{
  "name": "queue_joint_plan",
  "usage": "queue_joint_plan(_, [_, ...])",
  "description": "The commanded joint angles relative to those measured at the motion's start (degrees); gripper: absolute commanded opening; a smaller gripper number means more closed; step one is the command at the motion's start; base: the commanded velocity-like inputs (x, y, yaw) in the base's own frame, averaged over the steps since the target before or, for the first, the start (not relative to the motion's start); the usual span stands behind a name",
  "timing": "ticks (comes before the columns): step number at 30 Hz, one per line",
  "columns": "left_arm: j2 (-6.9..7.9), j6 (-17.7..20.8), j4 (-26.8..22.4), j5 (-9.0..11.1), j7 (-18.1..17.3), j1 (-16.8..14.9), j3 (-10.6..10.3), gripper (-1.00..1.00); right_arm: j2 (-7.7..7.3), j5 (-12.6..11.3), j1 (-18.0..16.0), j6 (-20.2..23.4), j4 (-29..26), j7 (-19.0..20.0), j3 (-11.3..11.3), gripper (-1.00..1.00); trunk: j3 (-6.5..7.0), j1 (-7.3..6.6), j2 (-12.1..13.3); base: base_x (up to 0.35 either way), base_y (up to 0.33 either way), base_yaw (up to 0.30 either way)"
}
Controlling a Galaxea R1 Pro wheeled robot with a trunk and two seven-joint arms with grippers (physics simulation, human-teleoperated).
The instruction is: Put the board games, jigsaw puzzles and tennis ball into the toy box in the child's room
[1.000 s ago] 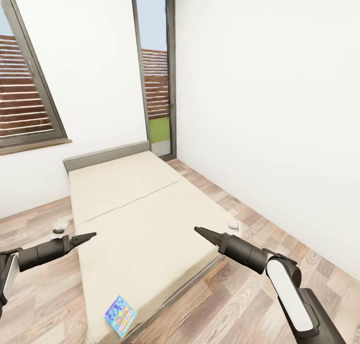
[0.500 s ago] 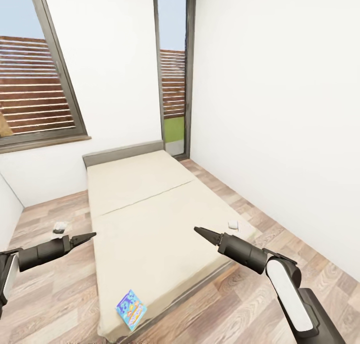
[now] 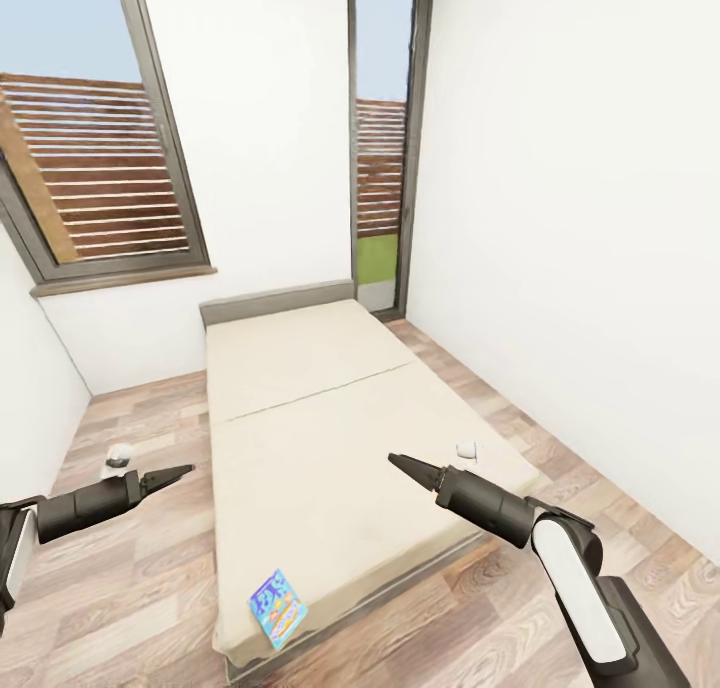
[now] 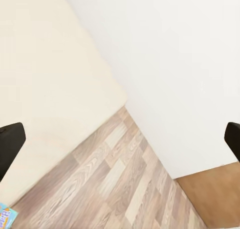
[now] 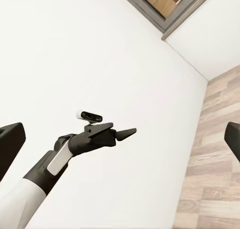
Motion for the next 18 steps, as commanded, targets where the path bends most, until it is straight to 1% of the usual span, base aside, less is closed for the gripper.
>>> queue_joint_plan(1, [-0.02, 0.6, -0.01, -0.28, -0.38, -0.08, 0.09, 1.0, -0.03, -0.36, -0.05, 0.36, -0.03, -0.1, 0.01, 1.0, -0.13, 0.04, -0.13, 0.0, -0.006, 0.207])
queue_joint_plan(18, [-0.02, 0.6, 0.07, -0.28, -0.38, -0.08, 0.09, 1.0, -0.03, -0.36, -0.05, 0.36, 0.05, -0.1, 0.03, 1.0, -0.13, 0.04, -0.13, 0.0, -0.001, 0.207])
